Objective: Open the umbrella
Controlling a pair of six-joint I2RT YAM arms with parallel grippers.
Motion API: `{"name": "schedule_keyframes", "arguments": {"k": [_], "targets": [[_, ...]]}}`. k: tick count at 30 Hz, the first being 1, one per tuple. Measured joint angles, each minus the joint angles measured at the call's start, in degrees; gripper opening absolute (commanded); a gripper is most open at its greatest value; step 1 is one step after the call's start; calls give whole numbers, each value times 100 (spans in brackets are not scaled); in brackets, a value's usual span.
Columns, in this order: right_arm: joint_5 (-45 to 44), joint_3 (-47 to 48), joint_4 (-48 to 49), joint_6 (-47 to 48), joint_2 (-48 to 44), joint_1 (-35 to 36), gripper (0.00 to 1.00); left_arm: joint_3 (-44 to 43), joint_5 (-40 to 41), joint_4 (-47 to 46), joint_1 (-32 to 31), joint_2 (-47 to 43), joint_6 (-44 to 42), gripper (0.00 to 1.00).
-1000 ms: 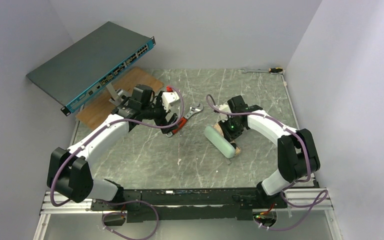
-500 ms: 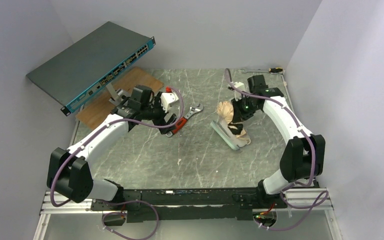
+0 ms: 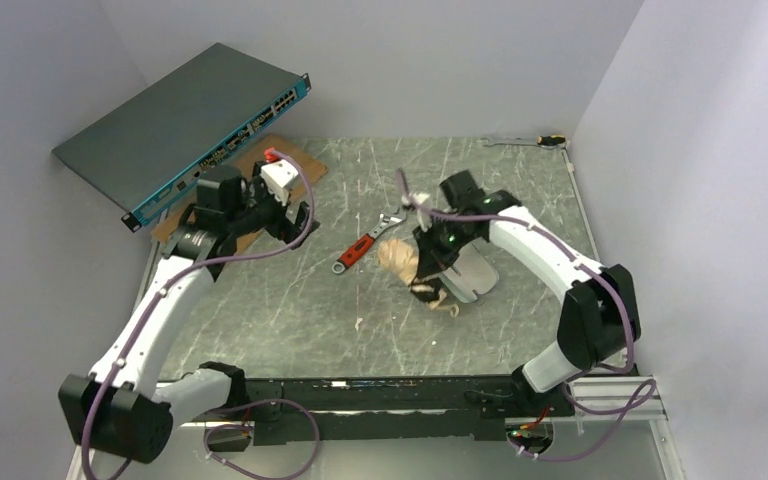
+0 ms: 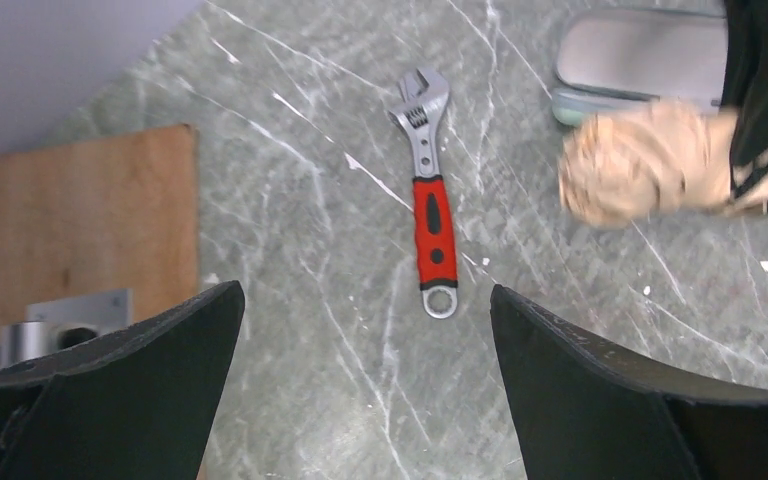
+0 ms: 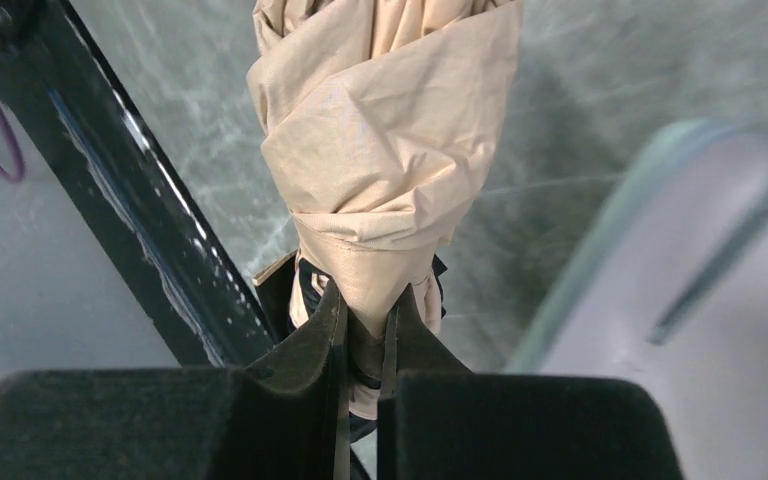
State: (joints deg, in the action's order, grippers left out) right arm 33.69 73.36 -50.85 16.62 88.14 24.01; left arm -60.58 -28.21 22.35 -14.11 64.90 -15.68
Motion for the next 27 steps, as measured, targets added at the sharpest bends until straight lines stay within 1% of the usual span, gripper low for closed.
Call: {"name": "schedule_keyframes", "arguments": {"k": [2, 4, 7, 10, 13, 15, 17, 19, 21, 22, 24, 27], "targets": [[-208, -527, 210, -118, 0, 374, 0, 42, 162, -15, 7, -308, 15, 100], [-487, -962, 345, -179, 17, 573, 0, 59, 271, 0, 11, -525, -4, 100], [-925, -1414, 461, -168, 116, 616, 0, 179, 315, 44, 11, -732, -63, 100], [-1134, -1526, 509, 4, 297, 332, 0, 326, 339, 210, 11, -887, -114, 100], [-1067, -1438, 566, 345, 463, -304, 0, 376, 365, 321, 11, -955, -142, 100], [-1071, -1163, 540, 678, 732, -778, 0, 417, 382, 348, 11, -994, -195, 100], [-1093, -627, 483, 1036, 1182, -1287, 0, 457, 415, 363, 11, -1010, -232, 100], [-1318, 144, 452, 1384, 1740, -1685, 0, 498, 455, 363, 11, -1008, -269, 100], [-1703, 1239, 518, 1685, 2472, -2039, 0, 501, 496, 378, 11, -966, -310, 100], [-1908, 1698, 691, 1810, 2780, -2173, 0, 494, 511, 396, 11, -938, -341, 100], [-2326, 2212, 1143, 2017, 3139, -2347, 0, 435, 511, 544, 35, -848, -444, 100], [-2566, 2479, 1244, 2140, 3287, -2496, 0, 278, 275, 831, 195, -691, -603, 100]]}}
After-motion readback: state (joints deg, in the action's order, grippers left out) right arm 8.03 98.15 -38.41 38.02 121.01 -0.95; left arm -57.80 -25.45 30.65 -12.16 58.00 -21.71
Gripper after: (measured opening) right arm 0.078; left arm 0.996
